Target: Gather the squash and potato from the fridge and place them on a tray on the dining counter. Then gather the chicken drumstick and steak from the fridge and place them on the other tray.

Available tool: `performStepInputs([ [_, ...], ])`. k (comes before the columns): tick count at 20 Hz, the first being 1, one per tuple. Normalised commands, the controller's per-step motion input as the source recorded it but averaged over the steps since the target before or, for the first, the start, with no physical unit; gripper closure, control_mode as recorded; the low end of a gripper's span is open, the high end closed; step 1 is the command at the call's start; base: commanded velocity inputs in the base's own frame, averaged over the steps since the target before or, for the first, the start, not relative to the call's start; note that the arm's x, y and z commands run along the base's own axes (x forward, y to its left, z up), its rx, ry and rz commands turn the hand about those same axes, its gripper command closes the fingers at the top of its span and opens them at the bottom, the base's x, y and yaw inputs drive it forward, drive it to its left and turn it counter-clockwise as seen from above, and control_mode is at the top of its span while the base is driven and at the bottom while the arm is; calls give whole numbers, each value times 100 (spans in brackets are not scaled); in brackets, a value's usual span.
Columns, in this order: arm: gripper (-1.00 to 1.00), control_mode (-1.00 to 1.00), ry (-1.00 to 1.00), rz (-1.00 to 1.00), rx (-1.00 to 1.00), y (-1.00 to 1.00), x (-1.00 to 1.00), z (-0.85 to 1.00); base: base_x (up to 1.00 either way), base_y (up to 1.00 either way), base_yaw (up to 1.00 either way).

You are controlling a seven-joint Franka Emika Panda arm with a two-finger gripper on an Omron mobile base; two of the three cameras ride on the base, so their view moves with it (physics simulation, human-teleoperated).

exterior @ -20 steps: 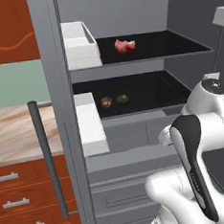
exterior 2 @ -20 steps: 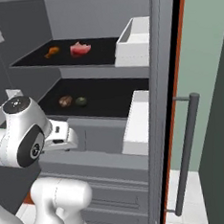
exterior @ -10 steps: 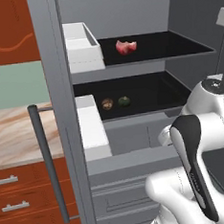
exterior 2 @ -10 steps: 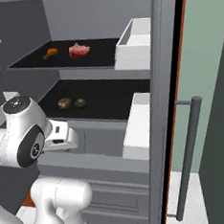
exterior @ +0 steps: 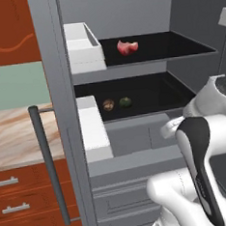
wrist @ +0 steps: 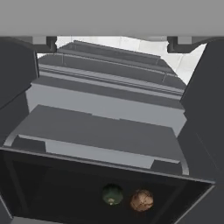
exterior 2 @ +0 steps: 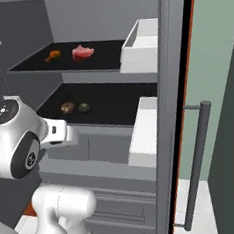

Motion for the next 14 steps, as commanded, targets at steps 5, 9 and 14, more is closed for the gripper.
performStepInputs([
  [5, -100, -100, -37, 0, 1, 0, 0, 39, 0, 0, 0],
  [9, -100, -100, -25, 0, 1, 0, 0, 40, 0, 0, 0],
  [14, -100, -100, -22, 0, 1, 0, 12, 45, 0, 0, 0],
])
